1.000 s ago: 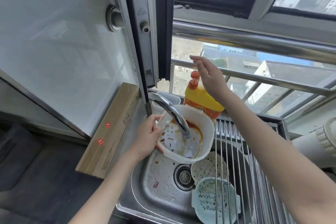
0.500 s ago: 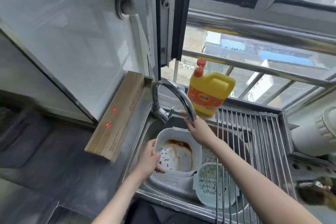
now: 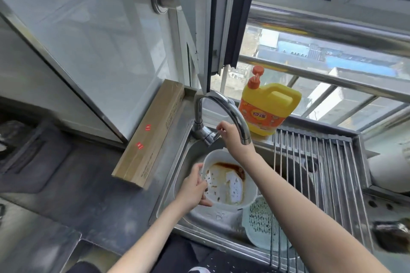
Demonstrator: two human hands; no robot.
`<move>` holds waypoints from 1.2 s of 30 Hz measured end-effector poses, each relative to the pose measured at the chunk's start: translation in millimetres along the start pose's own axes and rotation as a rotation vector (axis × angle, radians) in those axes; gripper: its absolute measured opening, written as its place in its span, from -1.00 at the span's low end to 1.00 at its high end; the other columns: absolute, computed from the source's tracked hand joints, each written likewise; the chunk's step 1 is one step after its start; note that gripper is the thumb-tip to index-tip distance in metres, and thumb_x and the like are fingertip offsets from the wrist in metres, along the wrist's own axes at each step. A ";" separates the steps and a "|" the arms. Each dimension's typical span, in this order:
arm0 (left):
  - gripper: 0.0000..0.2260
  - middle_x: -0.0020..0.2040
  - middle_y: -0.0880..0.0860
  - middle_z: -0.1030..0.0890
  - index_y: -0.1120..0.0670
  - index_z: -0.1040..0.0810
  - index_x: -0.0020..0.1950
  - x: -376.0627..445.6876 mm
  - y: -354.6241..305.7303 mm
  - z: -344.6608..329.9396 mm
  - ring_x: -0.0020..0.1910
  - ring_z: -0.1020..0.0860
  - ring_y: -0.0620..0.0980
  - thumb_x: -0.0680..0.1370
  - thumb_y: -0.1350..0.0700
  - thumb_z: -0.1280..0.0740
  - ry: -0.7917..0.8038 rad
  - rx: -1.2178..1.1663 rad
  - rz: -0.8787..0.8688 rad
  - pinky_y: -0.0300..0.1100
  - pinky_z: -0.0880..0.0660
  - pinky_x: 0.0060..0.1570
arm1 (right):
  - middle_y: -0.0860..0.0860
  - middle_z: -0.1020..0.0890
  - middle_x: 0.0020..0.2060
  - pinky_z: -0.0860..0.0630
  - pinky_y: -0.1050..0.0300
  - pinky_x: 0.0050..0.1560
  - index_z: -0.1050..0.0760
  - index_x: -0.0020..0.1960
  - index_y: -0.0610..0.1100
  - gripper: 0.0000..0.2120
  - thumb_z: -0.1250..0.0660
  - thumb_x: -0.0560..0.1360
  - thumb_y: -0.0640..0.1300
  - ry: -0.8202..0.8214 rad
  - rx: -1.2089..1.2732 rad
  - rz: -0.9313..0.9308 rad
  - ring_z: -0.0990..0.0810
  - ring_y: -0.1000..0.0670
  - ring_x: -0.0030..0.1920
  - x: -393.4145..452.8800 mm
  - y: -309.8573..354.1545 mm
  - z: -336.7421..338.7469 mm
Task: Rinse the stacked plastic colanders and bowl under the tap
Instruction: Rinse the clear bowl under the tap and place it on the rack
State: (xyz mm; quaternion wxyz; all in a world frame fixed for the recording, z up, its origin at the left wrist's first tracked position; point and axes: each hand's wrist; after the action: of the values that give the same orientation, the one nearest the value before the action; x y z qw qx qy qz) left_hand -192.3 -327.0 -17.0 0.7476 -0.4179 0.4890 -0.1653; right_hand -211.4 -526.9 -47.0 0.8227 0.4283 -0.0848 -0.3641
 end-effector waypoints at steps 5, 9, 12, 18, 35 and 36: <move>-0.56 -0.14 0.15 -0.40 -0.16 -0.25 0.32 3.1 1.4 0.4 -0.39 -0.44 0.03 0.56 0.30 -0.13 0.011 -0.003 -0.009 -0.01 -0.64 -0.29 | 0.28 -0.51 -0.30 -0.30 0.50 -0.29 -0.47 -0.12 0.13 -0.87 -0.21 0.56 -0.06 -0.084 -0.086 0.168 -0.46 0.38 -0.23 -17.6 8.7 16.5; -0.55 -0.16 0.14 -0.40 -0.16 -0.25 0.33 4.4 -0.3 0.1 -0.40 -0.41 -0.03 0.56 0.30 -0.16 0.018 -0.026 -0.021 -0.04 -0.64 -0.31 | 0.19 -0.56 -0.24 -0.34 0.43 -0.25 -0.53 -0.09 0.00 -0.91 -0.26 0.53 -0.11 0.012 -0.120 0.244 -0.48 0.33 -0.24 -13.2 11.4 32.0; -0.54 -0.21 0.08 -0.38 -0.14 -0.24 0.35 4.2 -3.3 -0.6 -0.41 -0.41 -0.05 0.57 0.31 -0.17 0.007 -0.058 -0.030 -0.09 -0.63 -0.33 | 0.13 -0.60 -0.22 -0.36 0.49 -0.28 -0.54 -0.10 -0.02 -0.92 -0.27 0.52 -0.15 0.037 -0.106 0.266 -0.51 0.32 -0.25 -12.4 10.9 35.8; -0.53 -0.13 0.15 -0.42 -0.13 -0.22 0.38 6.0 -4.0 0.2 -0.36 -0.44 0.01 0.58 0.29 -0.17 -0.013 -0.053 -0.032 -0.14 -0.61 -0.36 | 0.16 -0.59 -0.20 -0.31 0.51 -0.27 -0.52 -0.12 0.01 -0.90 -0.29 0.52 -0.16 0.025 -0.082 0.201 -0.50 0.35 -0.23 -18.2 7.7 31.3; -0.52 0.00 0.21 -0.45 -0.14 -0.22 0.37 7.6 -2.7 -2.3 -0.23 -0.47 0.08 0.56 0.29 -0.18 0.028 -0.032 -0.032 -0.16 -0.61 -0.37 | 0.07 -0.66 -0.03 -0.57 0.04 0.08 -0.59 0.08 -0.01 -0.75 -0.24 0.53 -0.27 0.169 -0.051 0.100 -0.62 0.12 -0.01 -32.3 4.0 48.6; -0.53 -0.01 0.20 -0.45 -0.14 -0.22 0.37 7.8 -4.4 -3.7 -0.25 -0.47 0.04 0.56 0.29 -0.17 0.035 -0.035 -0.042 -0.17 -0.60 -0.37 | 0.04 -0.67 0.01 -0.57 0.01 0.11 -0.58 0.16 -0.02 -0.71 -0.25 0.52 -0.27 0.147 -0.025 0.070 -0.62 0.08 0.03 -37.0 2.5 52.7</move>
State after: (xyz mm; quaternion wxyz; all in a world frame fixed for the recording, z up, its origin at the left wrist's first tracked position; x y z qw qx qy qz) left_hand -191.2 -336.5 -18.8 0.7280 -0.4381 0.4959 -0.1795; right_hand -260.5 -535.0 -6.1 0.8441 0.4404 -0.0346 -0.3039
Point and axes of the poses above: each hand's wrist, its own x-axis towards the middle knuckle, its own z-axis out of the back of the hand, y = z × x
